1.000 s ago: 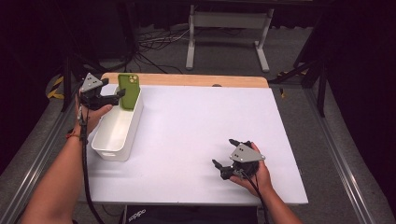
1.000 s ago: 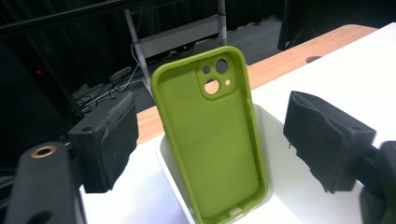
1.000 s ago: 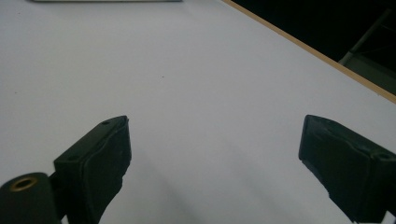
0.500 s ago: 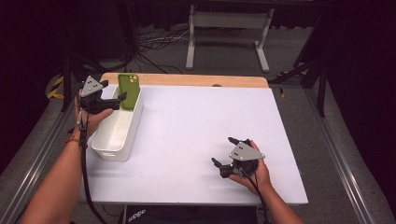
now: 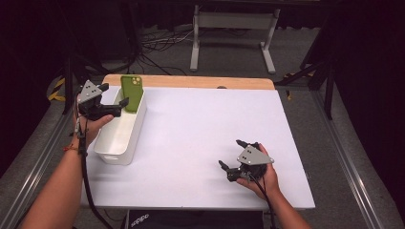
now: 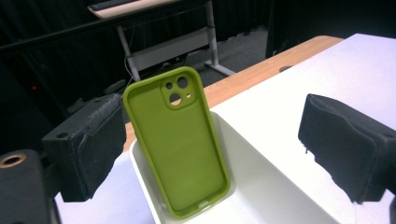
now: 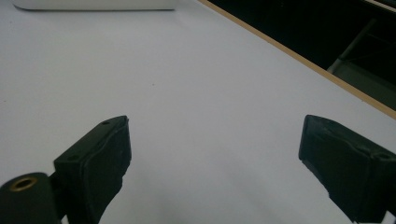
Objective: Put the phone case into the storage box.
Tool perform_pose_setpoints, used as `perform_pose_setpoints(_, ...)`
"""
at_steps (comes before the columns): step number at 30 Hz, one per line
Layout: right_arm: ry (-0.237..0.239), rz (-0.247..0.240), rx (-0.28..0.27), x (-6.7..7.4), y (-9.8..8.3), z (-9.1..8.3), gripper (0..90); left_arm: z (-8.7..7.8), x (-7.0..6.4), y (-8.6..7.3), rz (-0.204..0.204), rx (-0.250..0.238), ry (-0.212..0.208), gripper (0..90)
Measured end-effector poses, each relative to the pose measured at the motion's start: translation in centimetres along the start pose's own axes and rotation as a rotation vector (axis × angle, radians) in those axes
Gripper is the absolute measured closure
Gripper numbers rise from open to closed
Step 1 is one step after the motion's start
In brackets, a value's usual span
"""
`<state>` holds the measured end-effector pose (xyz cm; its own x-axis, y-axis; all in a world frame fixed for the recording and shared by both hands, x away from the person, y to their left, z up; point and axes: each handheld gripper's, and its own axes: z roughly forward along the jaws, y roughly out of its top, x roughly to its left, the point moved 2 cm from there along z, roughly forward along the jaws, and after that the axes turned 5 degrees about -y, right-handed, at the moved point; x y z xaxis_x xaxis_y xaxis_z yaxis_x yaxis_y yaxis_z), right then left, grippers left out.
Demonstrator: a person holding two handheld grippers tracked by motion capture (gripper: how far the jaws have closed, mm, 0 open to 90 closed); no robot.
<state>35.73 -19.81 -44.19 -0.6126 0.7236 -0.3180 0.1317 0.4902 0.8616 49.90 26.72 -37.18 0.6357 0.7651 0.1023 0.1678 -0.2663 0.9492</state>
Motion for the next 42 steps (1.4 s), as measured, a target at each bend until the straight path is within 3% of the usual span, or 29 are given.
perform_pose_setpoints(15,-0.009,0.008,-0.013,-0.1,0.1,-0.4,9.9,-1.3,-1.4,-0.4,0.014,-0.026,-0.042,5.3)
perform_pose_setpoints(22,-0.011,0.002,-0.018,0.0,0.2,-0.6,9.9,-2.4,-1.5,-0.3,0.012,-0.074,-0.043,4.7)
perform_pose_setpoints(42,-0.01,-0.006,-0.034,0.3,0.6,-1.0,9.8,-4.6,-3.8,-0.1,0.044,-0.128,-0.091,5.2)
